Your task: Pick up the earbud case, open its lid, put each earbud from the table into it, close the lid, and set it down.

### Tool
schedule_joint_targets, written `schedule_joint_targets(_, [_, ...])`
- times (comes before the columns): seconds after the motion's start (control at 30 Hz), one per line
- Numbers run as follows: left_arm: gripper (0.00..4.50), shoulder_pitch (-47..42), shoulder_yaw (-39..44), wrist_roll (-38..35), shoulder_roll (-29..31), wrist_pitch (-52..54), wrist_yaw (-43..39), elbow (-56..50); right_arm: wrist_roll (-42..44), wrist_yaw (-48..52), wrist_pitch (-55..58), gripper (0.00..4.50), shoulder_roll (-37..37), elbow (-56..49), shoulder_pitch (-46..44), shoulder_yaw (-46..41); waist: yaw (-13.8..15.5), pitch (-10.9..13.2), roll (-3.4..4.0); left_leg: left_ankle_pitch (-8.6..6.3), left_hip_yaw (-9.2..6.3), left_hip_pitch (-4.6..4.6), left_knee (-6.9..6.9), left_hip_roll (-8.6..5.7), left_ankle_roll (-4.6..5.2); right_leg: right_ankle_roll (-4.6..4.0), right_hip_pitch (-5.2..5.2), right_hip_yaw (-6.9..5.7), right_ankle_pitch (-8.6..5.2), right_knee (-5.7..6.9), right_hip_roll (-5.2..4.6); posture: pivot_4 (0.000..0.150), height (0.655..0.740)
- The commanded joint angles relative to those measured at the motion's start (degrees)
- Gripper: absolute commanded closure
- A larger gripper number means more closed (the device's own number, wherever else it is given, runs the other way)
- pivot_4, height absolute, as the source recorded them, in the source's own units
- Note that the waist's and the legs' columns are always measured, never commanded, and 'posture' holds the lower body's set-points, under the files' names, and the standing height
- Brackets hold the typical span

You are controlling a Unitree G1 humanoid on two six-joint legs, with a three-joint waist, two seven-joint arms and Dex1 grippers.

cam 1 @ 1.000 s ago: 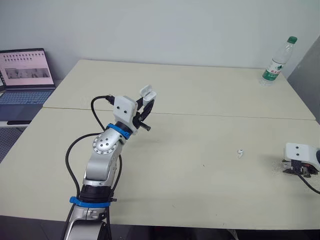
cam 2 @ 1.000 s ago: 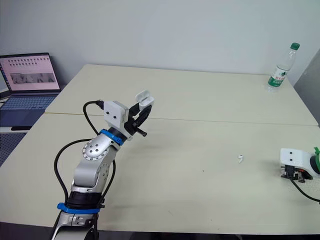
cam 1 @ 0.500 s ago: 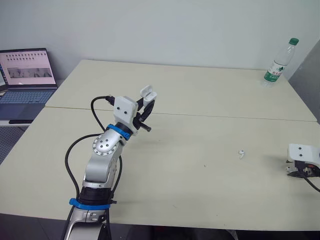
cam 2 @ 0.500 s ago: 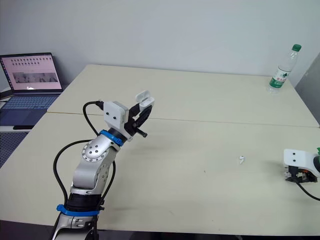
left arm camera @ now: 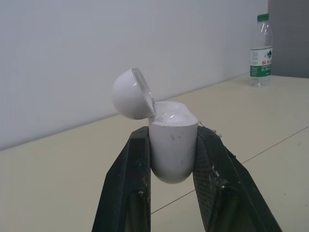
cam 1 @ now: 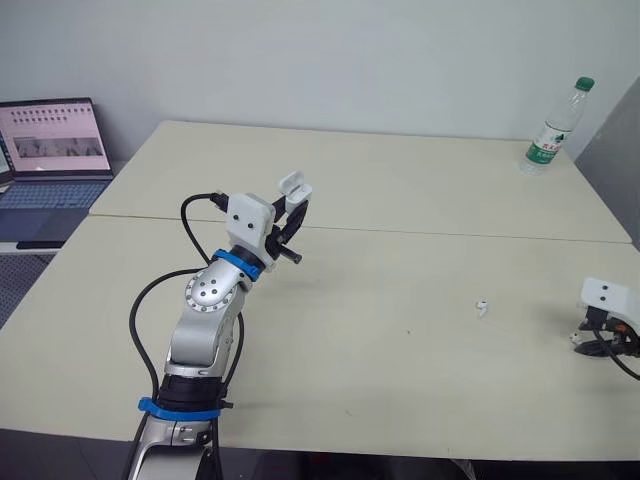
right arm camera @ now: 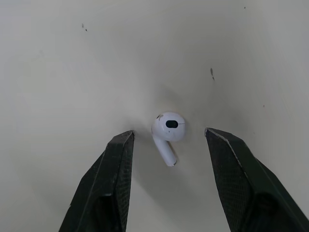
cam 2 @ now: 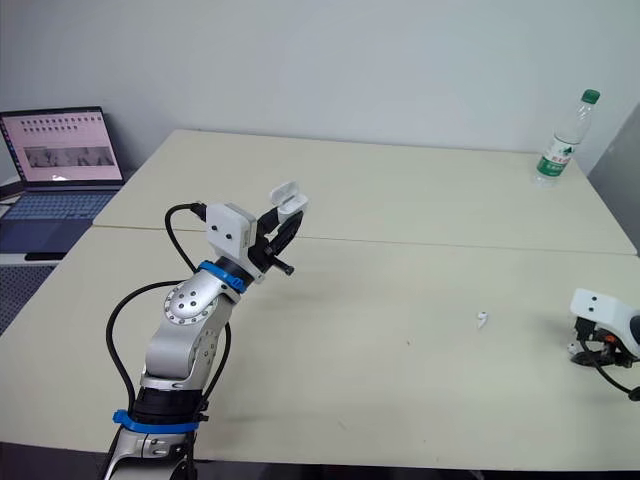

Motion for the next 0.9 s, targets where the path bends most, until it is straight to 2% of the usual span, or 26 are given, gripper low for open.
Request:
schedule_joint_targets(0.03, [3.71,-0.7,-0.1,-0.3,0.1,-0.8,-0.2,-1.9,1.5,0.1,2.0,2.09,0.4,-2.8,1.1,-1.1,-0.1,0.0,0.0,0.0,0.01,0.02,-0.03,0.0,0.0,0.0,0.0,0.01,0.0,0.0,0.0,0.15,0.74])
schedule_joint_targets(0.4, [3.71,-0.2,0.0,-0.3,0.2,-0.9,-0.2,-2.0,1.0,-1.0,2.1,2.09,0.9,-2.4,0.9,-0.7,-0.1,0.0,0.0,0.0,0.06,0.1,-0.1,0.01,0.0,0.0,0.02,0.05,-0.01,0.0,0.01,0.15,0.74])
schedule_joint_targets(0.5, [3.71,-0.1,0.1,-0.3,0.3,-0.7,-0.2,-2.2,0.5,-1.1,1.3,2.66,0.8,-1.6,0.8,-0.3,-0.1,0.0,-0.01,0.0,0.08,0.12,-0.1,0.01,0.0,0.0,0.03,0.06,-0.01,-0.01,0.01,0.15,0.74])
schedule_joint_targets(0.63, [3.71,-0.1,0.2,-0.3,0.4,-0.7,-0.1,-2.1,0.2,-1.3,0.2,4.05,1.1,-0.1,-0.1,0.0,-0.1,0.0,-0.01,0.0,0.12,0.16,-0.09,-0.01,0.0,0.01,0.07,0.1,-0.01,-0.02,0.01,0.15,0.74])
schedule_joint_targets(0.77, [3.71,-0.1,0.0,-0.2,0.3,-0.8,0.0,-2.1,0.3,-1.4,-0.3,4.1,2.1,1.0,-2.4,0.2,-0.2,0.0,-0.01,0.0,0.16,0.19,-0.1,0.0,0.0,0.02,0.08,0.13,-0.01,-0.02,0.01,0.15,0.74])
schedule_joint_targets(0.9, [3.71,-0.1,0.0,-0.7,-0.2,-1.2,-0.2,-1.9,6.7,3.1,9.5,4.1,5.9,-7.4,-6.7,-1.3,-0.5,0.0,-0.01,0.0,0.18,0.23,-0.15,0.03,0.0,0.01,0.07,0.18,-0.01,-0.02,0.03,0.15,0.74])
